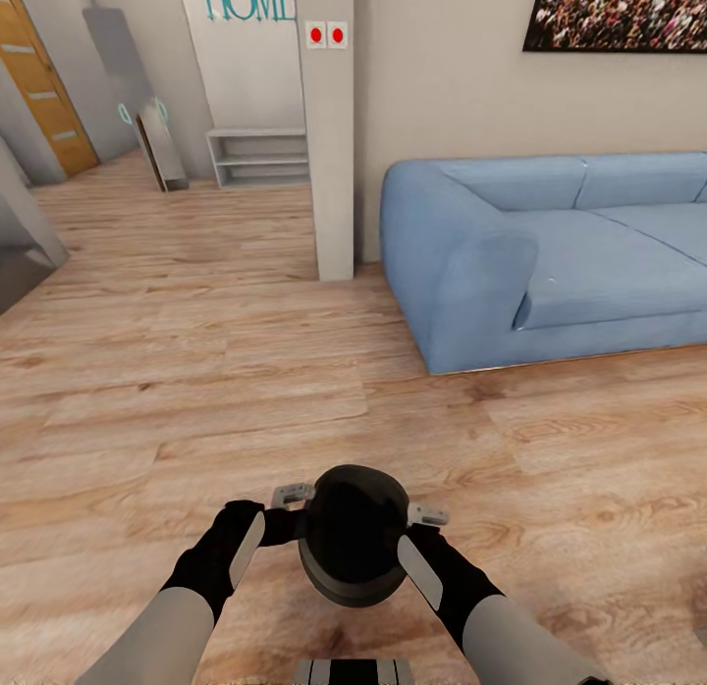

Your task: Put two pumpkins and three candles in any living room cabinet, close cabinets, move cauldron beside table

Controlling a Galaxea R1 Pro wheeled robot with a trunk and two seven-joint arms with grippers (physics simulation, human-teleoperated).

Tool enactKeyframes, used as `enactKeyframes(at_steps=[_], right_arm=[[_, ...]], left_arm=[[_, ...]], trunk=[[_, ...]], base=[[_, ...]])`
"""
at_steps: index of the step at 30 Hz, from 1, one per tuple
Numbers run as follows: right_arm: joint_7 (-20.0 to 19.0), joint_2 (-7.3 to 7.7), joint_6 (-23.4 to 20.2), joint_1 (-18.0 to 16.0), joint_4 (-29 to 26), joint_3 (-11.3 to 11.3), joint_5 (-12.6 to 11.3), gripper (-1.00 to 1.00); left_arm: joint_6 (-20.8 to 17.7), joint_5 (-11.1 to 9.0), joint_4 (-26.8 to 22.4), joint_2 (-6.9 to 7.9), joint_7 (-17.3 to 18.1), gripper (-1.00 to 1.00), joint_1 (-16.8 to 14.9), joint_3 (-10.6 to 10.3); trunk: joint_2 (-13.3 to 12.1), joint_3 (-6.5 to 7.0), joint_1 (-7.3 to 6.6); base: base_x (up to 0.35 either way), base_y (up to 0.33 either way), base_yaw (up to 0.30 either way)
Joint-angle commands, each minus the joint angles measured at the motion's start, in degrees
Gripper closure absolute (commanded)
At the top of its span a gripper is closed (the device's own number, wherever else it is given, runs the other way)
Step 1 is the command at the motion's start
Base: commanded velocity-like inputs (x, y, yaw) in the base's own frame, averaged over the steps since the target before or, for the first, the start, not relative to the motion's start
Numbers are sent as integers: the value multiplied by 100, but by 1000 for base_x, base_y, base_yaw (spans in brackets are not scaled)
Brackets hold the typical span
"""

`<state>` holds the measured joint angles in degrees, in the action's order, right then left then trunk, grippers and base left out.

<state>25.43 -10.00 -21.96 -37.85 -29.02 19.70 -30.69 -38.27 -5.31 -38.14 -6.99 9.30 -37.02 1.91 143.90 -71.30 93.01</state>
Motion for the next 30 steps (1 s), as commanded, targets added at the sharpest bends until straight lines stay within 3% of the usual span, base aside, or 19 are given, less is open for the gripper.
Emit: enactKeyframes(at_steps=[1, 4, 9, 14, 29, 30], right_arm=[[45, 0, -21, -3, -7, 17, -25, -100], [44, 0, -2, -3, -7, 17, -25, -100], [43, 0, 23, -3, -7, 17, -25, -100], [44, 0, 25, -3, -7, 13, -25, -100], [42, 0, 25, -3, -7, 8, -25, -100], [42, 0, 25, -3, -7, 8, -25, 100]], left_arm=[[-40, -49, -5, -4, -7, -100, -1, 20], [-40, -49, -2, -4, -7, -100, 1, 20], [-39, -49, -1, -4, -12, -100, 1, 20], [-36, -49, 6, -4, -12, -100, 1, 20], [-31, -44, 8, -4, -16, -100, -5, 25], [-32, -44, 8, -4, -16, -100, -2, 23]], trunk=[[4, -27, 1], [8, -94, 9], [8, -94, 9], [14, -205, 22], [14, -205, 22], [14, -205, 22]], base=[[0, 0, 0], [0, 0, 0], [0, 0, 0], [0, 0, 0], [0, 0, 0], [0, 0, 0]])
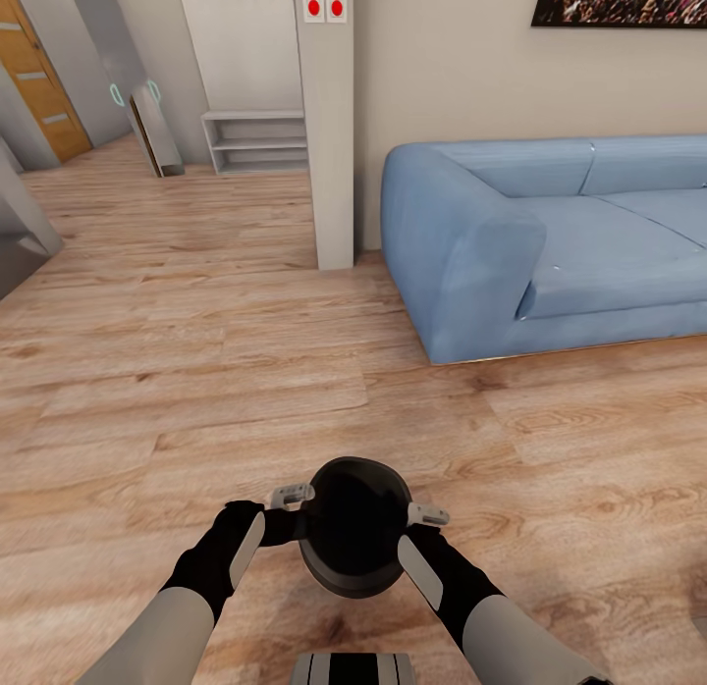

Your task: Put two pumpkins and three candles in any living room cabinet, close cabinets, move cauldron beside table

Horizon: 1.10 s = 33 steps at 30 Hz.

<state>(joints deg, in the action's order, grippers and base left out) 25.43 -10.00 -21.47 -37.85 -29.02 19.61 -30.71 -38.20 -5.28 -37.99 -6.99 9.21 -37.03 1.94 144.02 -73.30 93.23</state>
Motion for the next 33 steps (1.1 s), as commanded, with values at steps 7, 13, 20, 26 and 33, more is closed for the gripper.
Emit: enactKeyframes(at_steps=[7, 13, 20, 26, 33], right_arm=[[41, 0, -24, -3, -7, 17, -23, 100], [41, 0, -24, -3, -7, 17, -23, 100], [41, 0, -24, -3, -7, 17, -20, 100], [41, 0, -24, -3, -14, 17, -25, 100], [41, 0, -24, 0, -23, 17, -32, 100]], left_arm=[[-44, -52, -7, -4, -6, -100, 2, 23], [-45, -55, -7, 2, -1, 100, 3, 26], [-47, -52, -7, 5, -6, 100, 3, 26], [-47, -52, -7, 5, -5, 100, 3, 26], [-50, -52, -7, 5, -3, 100, 3, 26]], trunk=[[2, -4, -1], [2, -4, -1], [2, -4, -1], [-2, 62, -9], [-12, 217, -27]], base=[[0, 0, 0], [0, 0, 0], [0, 0, 0], [0, 0, 0], [0, 0, 0]])
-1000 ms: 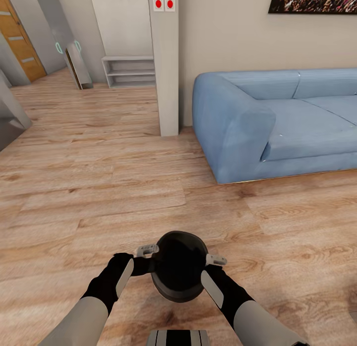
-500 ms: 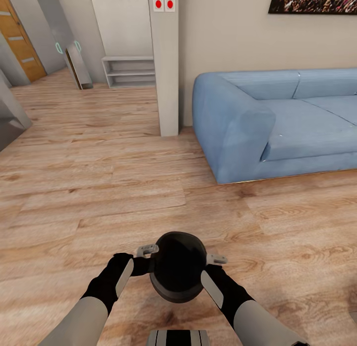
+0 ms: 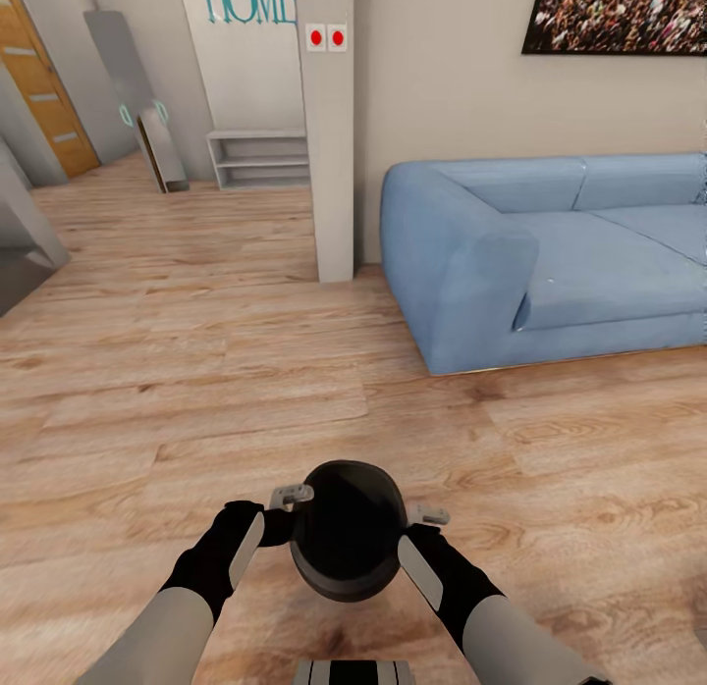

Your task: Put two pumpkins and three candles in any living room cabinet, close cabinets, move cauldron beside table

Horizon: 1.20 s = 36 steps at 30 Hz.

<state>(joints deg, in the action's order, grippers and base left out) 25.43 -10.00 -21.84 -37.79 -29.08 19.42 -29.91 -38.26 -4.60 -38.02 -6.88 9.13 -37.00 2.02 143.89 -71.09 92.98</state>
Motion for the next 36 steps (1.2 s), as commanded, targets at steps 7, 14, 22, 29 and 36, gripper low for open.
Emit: enactKeyframes(at_steps=[7, 14, 22, 29, 36], right_arm=[[3, 0, 129, -1, -44, 34, -120, 100], [-285, 0, 179, 0, -45, 36, -116, 100], [-301, 0, 183, 0, -45, 31, -120, 100], [-311, 0, 184, 0, -54, 20, -120, 100], [-314, 0, 180, 0, -63, -12, -120, 100]], left_arm=[[-49, -121, -4, 1, 10, 100, 0, 20], [-49, -121, -4, 2, 10, 100, 0, 23], [-58, -121, -4, 8, 4, 100, 0, 25], [-67, -121, -4, 19, 2, 100, 0, 31], [-67, -121, -4, 11, 1, 100, 0, 27]], trunk=[[-7, 151, -19], [-17, 306, -37], [-27, 484, -58], [-37, 639, -76], [-46, 794, -94]], base=[[0, 0, 0], [0, 0, 0], [0, 0, 0], [0, 0, 0], [0, 0, 0]])
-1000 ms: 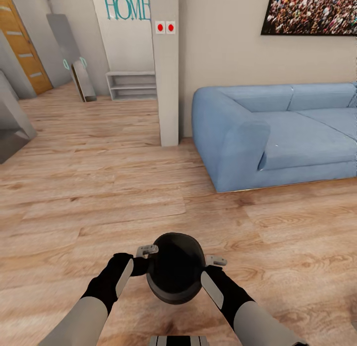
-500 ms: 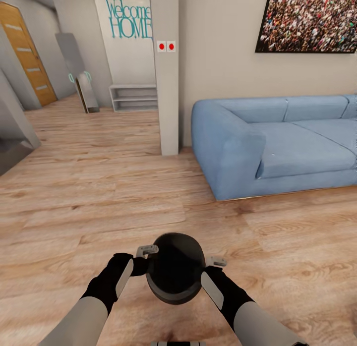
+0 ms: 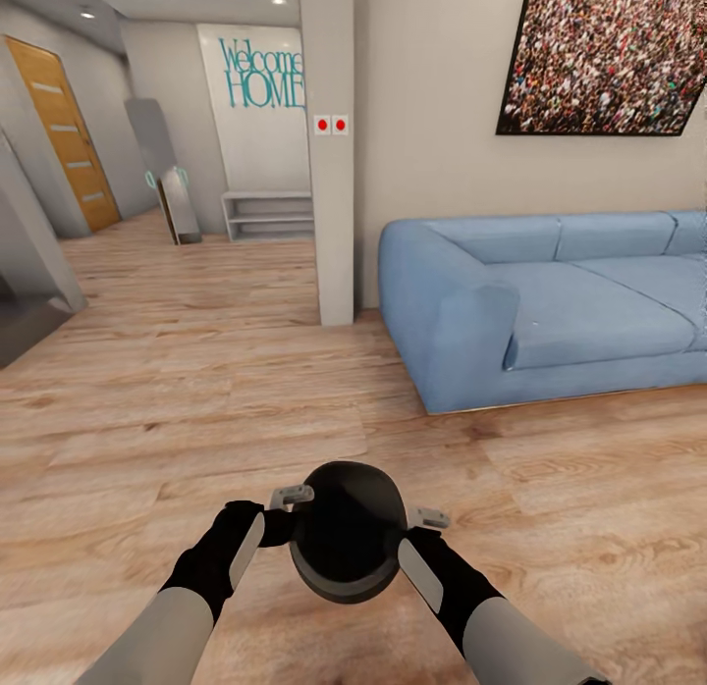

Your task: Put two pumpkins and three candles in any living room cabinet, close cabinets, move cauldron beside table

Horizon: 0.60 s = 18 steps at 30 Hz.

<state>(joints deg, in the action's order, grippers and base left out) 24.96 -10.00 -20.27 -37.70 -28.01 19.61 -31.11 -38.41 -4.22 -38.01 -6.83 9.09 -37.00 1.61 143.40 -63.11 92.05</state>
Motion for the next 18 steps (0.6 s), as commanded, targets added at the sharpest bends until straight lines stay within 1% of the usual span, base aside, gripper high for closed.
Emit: enactKeyframes(at_steps=[1, 7, 10, 14, 16, 18], right_arm=[[-268, 0, 23, -9, -170, -34, -1, 100], [-268, 0, 23, -10, -170, -37, -8, 100], [-271, 0, 23, -10, -170, -37, -22, 100], [-272, 0, 23, -11, -170, -37, -44, 100], [-272, 0, 23, -9, -170, -37, -52, 100], [-272, 0, 23, -9, -170, -37, -53, 100]], left_arm=[[-53, -158, -4, 7, 5, 100, 0, 68], [-53, -160, -4, 7, 5, 100, 0, 68], [-53, -165, -4, 7, 5, 100, 0, 68], [-53, -166, -4, -1, 5, 100, 0, 68], [-53, -166, -4, -2, 5, 100, 0, 68], [-53, -167, -4, -2, 5, 100, 0, 68]], trunk=[[1, 18, -4], [-7, 151, -20], [-11, 217, -27], [-16, 300, -38], [-92, 332, -79], [-172, 363, -123]], base=[[0, 0, 0], [-2, 0, 0], [-81, 0, -31], [-207, 0, -203], [-257, 0, -269], [-132, 0, -273]])
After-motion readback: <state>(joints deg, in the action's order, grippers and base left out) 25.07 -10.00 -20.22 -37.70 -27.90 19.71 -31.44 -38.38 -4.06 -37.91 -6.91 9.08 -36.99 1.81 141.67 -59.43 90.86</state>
